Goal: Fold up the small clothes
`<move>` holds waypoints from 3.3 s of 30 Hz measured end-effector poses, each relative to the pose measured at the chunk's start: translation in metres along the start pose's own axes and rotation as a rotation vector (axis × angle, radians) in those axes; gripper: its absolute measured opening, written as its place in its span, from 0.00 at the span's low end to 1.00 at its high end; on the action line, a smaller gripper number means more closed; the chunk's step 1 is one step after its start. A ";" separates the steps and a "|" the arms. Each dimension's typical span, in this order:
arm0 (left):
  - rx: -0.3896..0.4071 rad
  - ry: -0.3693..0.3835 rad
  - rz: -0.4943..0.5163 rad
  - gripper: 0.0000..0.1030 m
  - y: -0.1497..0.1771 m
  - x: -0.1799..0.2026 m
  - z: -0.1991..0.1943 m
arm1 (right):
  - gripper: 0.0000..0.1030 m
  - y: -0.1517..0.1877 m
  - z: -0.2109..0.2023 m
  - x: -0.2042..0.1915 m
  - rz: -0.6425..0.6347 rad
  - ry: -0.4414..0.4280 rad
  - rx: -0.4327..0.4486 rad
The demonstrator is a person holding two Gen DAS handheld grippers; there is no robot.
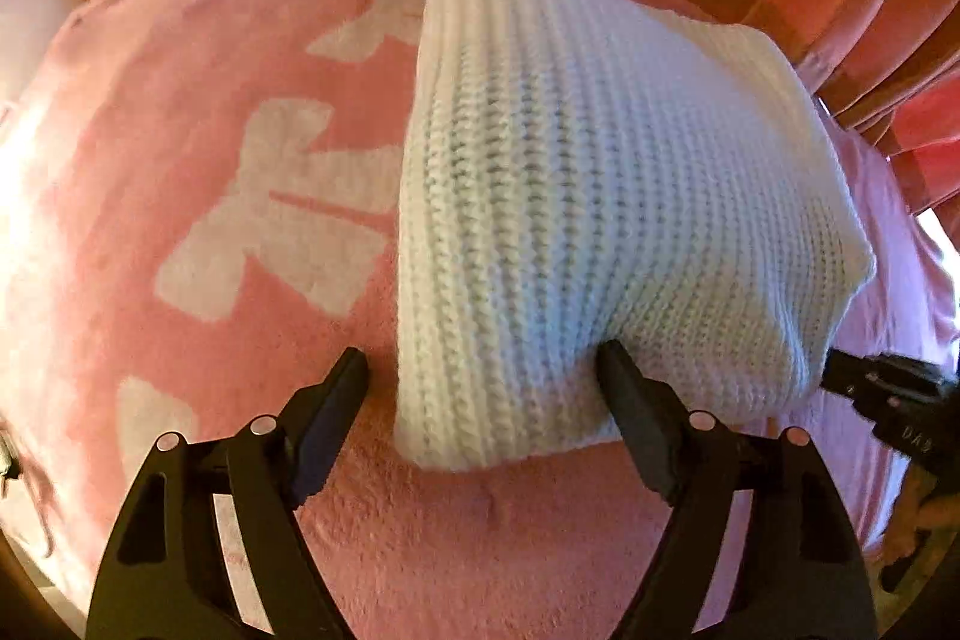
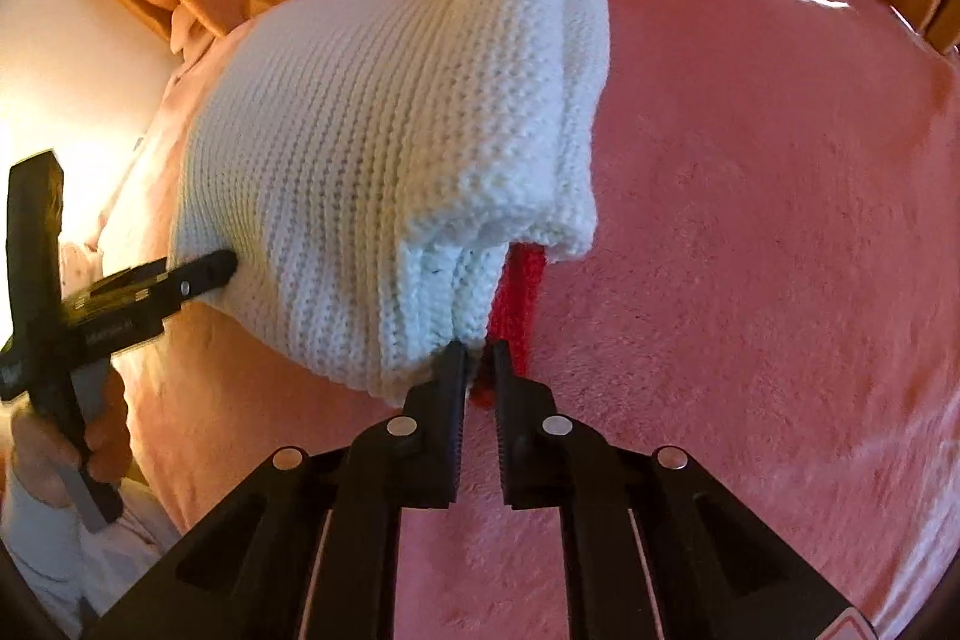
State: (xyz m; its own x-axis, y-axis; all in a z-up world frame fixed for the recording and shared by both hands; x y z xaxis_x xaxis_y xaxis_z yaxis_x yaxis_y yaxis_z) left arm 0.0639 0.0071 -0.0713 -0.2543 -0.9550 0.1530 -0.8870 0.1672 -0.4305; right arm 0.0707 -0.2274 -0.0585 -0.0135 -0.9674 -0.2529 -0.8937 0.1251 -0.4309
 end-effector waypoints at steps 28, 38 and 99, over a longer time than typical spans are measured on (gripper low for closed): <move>0.385 -0.163 0.099 0.95 0.053 0.061 -0.068 | 0.73 0.067 -0.072 -0.023 0.042 0.318 0.445; 0.399 -0.188 0.141 0.95 0.061 0.062 -0.065 | 0.75 0.074 -0.059 -0.034 0.000 0.332 0.423; 0.422 -0.212 0.145 0.95 0.062 0.068 -0.061 | 0.78 0.078 -0.047 -0.047 -0.031 0.347 0.416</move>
State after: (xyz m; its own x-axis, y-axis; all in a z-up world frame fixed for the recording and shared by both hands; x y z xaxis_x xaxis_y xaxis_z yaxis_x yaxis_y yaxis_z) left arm -0.0324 -0.0324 -0.0334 -0.2408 -0.9654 -0.1003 -0.6039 0.2300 -0.7632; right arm -0.0196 -0.1826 -0.0397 -0.2003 -0.9791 0.0361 -0.6436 0.1037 -0.7583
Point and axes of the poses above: each gripper's, at about its wrist camera, not at the fingertips, and z roughly the way its jaws point, x to its right, y to its underside, the point moved 2 cm from there along z, roughly the way its jaws point, and after that the axes turned 3 degrees about x, right-handed, at the moved point
